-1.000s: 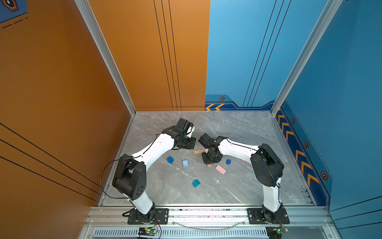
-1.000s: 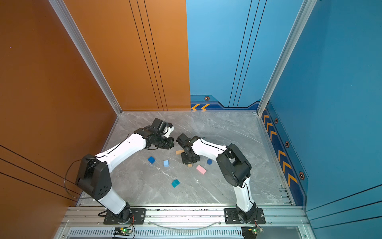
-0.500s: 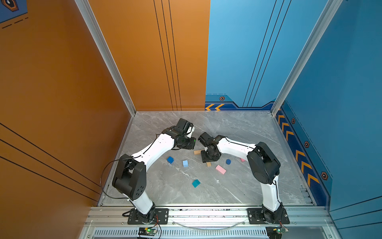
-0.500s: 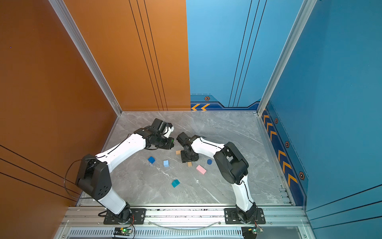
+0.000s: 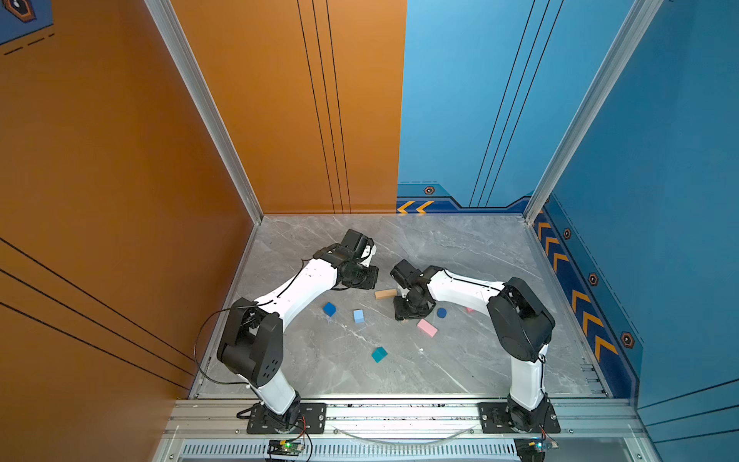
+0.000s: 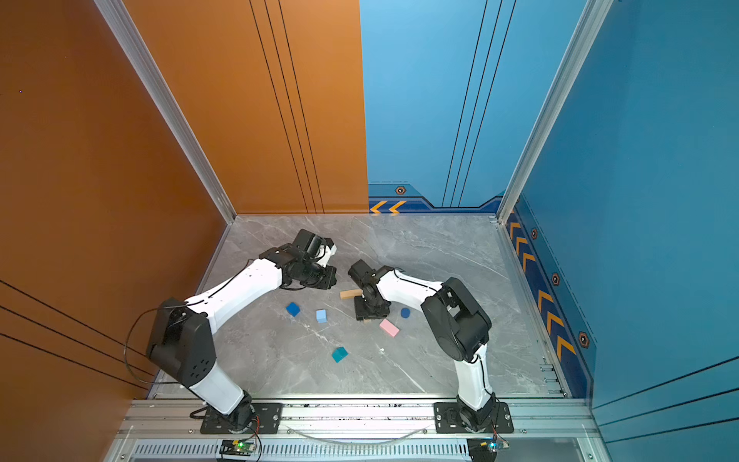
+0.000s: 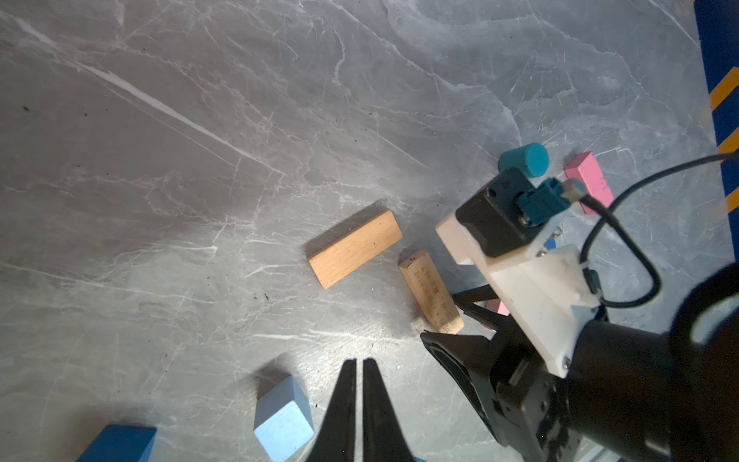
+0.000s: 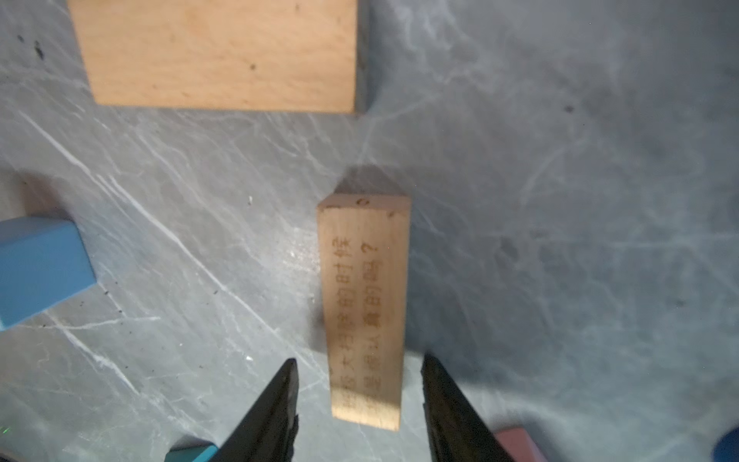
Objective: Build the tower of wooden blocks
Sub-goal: 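Carry the engraved plank with the right gripper toward the plain plank, then lower the engraved plank beside the plain plank and open the right gripper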
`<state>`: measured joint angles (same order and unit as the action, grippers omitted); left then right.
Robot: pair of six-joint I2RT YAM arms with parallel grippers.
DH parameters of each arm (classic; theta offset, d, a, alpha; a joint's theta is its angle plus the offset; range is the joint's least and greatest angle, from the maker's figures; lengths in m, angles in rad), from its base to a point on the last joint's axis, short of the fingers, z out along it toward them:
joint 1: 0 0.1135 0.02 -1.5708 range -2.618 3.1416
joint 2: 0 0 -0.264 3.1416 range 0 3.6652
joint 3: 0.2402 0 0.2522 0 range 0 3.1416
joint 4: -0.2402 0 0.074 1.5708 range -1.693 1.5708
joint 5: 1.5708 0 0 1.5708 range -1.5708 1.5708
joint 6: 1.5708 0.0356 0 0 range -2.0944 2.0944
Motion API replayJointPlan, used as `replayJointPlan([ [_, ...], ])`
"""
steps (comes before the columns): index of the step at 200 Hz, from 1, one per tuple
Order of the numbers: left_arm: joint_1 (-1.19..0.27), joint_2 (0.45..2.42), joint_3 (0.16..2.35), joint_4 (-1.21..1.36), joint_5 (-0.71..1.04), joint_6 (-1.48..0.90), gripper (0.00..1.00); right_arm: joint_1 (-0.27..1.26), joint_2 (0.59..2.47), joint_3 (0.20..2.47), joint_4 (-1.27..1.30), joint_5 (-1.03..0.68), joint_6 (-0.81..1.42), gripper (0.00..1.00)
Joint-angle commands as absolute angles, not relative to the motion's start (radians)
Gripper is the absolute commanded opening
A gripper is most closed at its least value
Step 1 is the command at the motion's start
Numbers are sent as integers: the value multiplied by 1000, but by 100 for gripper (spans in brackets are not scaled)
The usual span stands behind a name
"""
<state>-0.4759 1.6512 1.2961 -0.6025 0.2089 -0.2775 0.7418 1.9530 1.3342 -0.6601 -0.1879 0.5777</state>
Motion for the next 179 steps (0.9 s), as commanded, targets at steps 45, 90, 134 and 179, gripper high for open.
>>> replayJointPlan([
  [45,-465,1623,1278,-621,196,-263,9,760,1968,1340,-604,-291,612,45],
  [90,-464,1614,1272,-620,192,-264,9,768,2011,1397,-601,-314,612,44],
  [134,-463,1610,1270,-621,193,-264,9,765,2047,1452,-598,-321,612,44],
  [179,-462,1604,1265,-621,191,-264,9,766,2046,1464,-604,-330,608,44],
])
